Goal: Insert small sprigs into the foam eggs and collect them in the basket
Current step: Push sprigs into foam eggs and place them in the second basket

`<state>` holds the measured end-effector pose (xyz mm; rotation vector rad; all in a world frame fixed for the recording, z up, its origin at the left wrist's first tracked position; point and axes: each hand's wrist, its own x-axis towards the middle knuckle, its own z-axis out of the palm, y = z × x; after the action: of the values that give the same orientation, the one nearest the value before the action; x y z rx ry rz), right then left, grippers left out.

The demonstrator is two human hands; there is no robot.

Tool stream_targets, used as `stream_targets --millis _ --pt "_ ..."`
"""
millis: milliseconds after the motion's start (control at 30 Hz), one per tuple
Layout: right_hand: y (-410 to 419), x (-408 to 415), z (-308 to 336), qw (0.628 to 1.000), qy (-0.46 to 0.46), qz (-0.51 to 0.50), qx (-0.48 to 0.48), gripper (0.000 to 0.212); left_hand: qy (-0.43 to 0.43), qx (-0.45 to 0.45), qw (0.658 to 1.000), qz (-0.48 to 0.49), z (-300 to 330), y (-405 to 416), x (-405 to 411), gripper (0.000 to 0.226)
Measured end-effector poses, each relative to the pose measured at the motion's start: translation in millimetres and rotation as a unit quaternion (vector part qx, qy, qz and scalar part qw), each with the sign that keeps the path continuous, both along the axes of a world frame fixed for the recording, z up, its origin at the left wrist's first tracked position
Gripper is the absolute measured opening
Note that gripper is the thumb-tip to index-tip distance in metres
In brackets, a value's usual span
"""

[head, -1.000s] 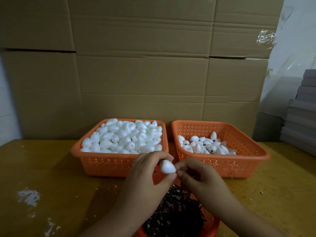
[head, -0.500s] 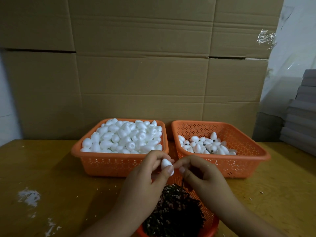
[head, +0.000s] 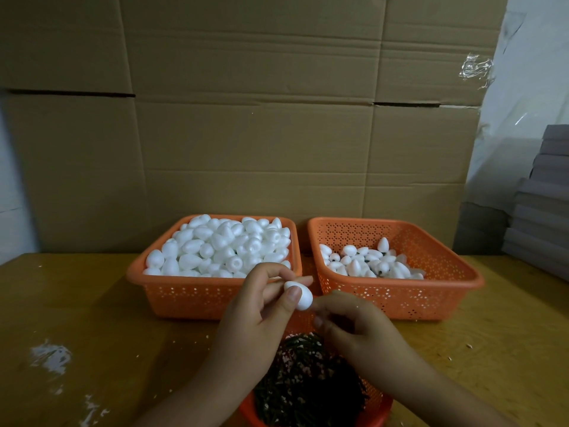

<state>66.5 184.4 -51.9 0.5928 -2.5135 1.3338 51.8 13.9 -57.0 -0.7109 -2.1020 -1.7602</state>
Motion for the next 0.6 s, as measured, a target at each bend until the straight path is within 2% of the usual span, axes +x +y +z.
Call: stream_targets --millis 133,367,600 --pt "0.8 0.6 0.4 1.000 -0.003 0.008 -0.004 0.037 0.004 0.000 1.000 0.001 -0.1 0.2 -0.3 0.014" --pt "2.8 -0.7 -2.0 0.998 0.006 -0.019 -0.065 0.029 0.019 -0.039 0.998 0.037 -3.0 -0.3 -2.1 0.021" --pt "3.4 -2.0 -4.4 0.991 0.034 -0.019 -0.126 0.038 0.029 -0.084 0.993 0.076 -5.9 -0.4 -3.5 0.021"
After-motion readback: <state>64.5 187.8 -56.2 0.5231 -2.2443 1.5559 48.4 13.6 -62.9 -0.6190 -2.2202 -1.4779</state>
